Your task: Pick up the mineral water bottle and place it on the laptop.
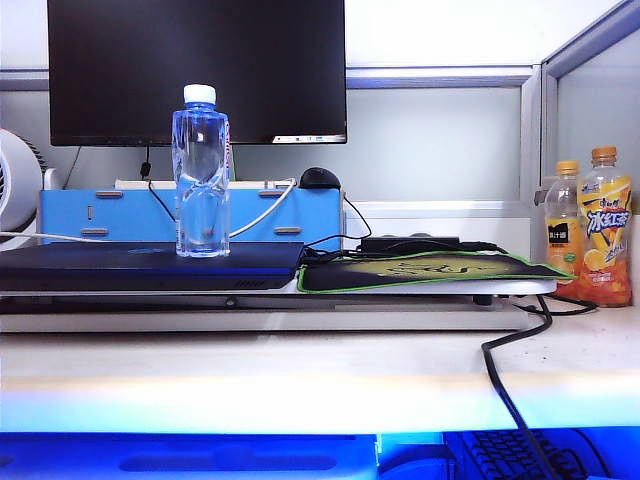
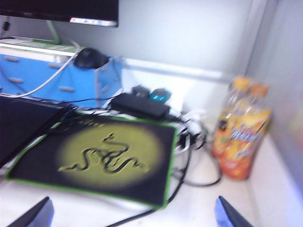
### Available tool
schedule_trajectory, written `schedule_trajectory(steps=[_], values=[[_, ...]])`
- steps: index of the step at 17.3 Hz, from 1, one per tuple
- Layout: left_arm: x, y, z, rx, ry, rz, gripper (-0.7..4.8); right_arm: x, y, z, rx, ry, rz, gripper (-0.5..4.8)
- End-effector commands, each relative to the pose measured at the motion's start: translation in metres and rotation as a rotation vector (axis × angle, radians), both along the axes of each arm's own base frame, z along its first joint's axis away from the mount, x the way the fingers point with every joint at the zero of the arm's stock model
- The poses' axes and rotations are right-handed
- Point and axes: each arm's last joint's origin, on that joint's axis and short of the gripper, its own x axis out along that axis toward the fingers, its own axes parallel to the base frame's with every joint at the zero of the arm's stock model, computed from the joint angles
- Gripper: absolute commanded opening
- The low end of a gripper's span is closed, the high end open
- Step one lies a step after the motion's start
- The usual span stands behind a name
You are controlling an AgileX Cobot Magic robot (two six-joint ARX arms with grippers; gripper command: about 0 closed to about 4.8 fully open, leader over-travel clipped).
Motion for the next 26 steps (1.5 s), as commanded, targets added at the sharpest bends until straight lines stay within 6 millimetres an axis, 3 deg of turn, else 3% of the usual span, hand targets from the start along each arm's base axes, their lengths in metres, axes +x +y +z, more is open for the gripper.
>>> schedule_trajectory(steps=[1,6,19,26], values=[[0.000,0.000,0.001,0.000,-0.011,-0.003,-0.02,0.002,-0.006,-0.016,0.099,0.026,-0.030,4.79],[0.000,0.000,0.001,0.000,-0.012,-0.003,-0.02,0.002,-0.014,-0.039,0.175,0.028,-0.034,4.79],[0.000,0.000,0.001,0.000,-0.011,-0.003,-0.02,0.008,-0.013,-0.093,0.162,0.161,-0.046,4.79],[0.000,0.000,0.001,0.000,-0.011,-0.003,-0.02,0.005,-0.014,-0.092,0.155,0.123,-0.044,4.79]])
